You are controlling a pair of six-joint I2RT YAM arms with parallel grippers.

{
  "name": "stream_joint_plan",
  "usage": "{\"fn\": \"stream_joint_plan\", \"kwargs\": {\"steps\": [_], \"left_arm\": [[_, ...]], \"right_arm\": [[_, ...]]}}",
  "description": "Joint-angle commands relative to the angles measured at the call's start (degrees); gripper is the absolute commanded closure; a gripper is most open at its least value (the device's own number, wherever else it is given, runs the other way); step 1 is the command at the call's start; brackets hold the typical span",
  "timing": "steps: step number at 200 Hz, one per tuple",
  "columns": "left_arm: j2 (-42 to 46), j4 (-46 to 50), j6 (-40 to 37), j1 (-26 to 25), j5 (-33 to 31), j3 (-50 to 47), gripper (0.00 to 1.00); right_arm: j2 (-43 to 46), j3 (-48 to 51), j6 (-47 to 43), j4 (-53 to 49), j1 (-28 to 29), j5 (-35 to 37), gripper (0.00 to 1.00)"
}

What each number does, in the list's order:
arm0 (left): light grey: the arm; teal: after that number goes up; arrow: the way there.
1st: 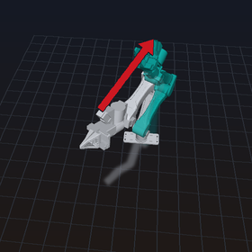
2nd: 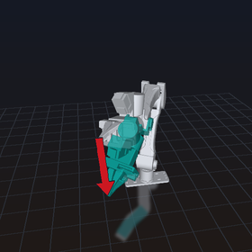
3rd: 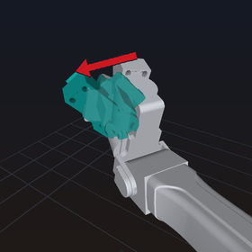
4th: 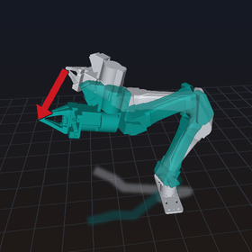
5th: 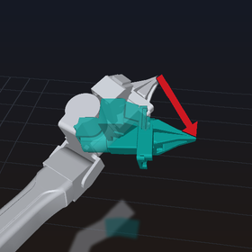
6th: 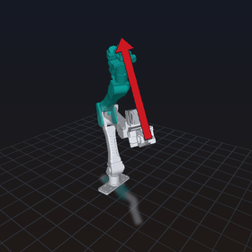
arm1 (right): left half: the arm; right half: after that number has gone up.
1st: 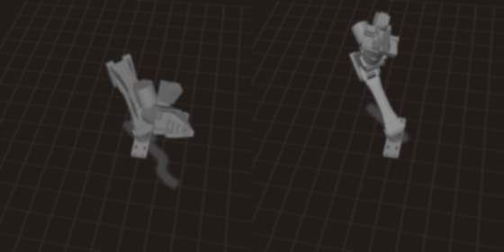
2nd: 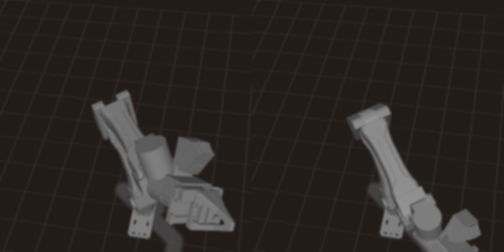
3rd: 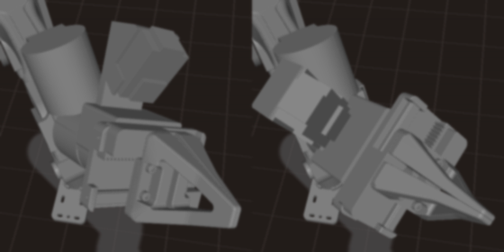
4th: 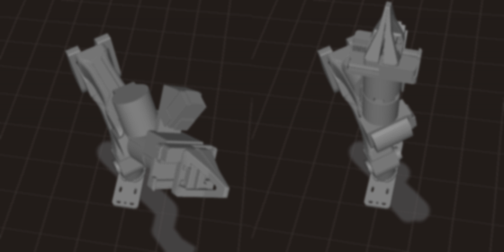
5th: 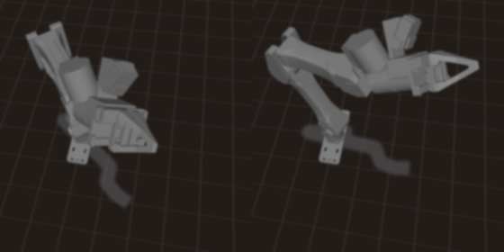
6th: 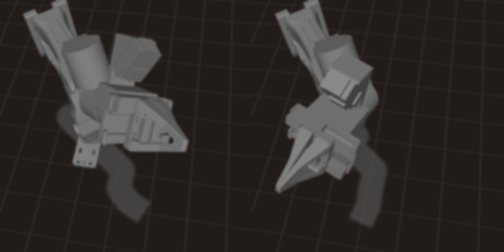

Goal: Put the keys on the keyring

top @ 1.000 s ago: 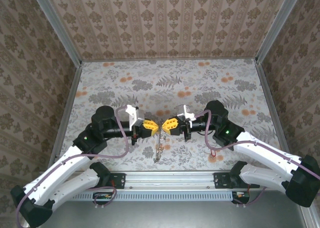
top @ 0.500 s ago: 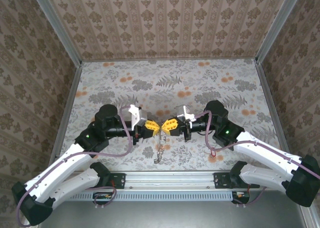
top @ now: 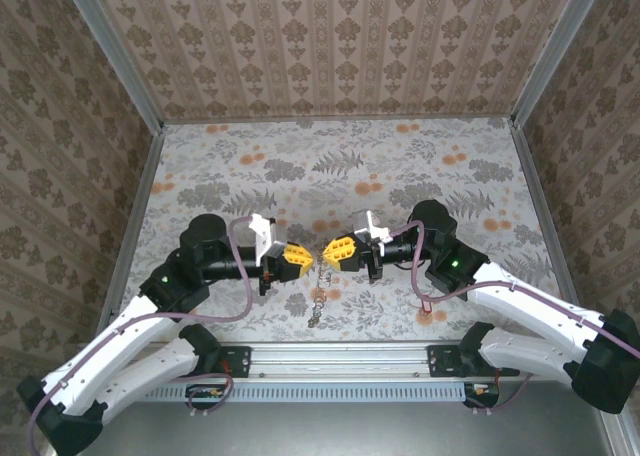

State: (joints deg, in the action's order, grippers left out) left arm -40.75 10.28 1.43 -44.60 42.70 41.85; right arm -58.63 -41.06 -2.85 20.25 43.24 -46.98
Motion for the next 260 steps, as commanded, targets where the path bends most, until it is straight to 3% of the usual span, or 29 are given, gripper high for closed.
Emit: {"fn": "stream_joint_plan", "kwargs": {"steps": [1,117,260], "left_arm": [[-1.00,-1.80,-0.64,-0.47,1.88,2.29,0.92],[0.17,-2.82,0.69,-1.12,4.37,1.67,0.91],[-2.75,-2.49,-1.74,-1.79,2.70,2.80,0.91]], "right_arm": [[0.15,-2.26,-0.56,1.60,0.61,-1.18,1.00],[0.69,-2.18,-1.28,0.34,0.86,-0.06,1.00],[0.62,-1.94,-1.28,0.52,1.16,0.00,1.00]]}}
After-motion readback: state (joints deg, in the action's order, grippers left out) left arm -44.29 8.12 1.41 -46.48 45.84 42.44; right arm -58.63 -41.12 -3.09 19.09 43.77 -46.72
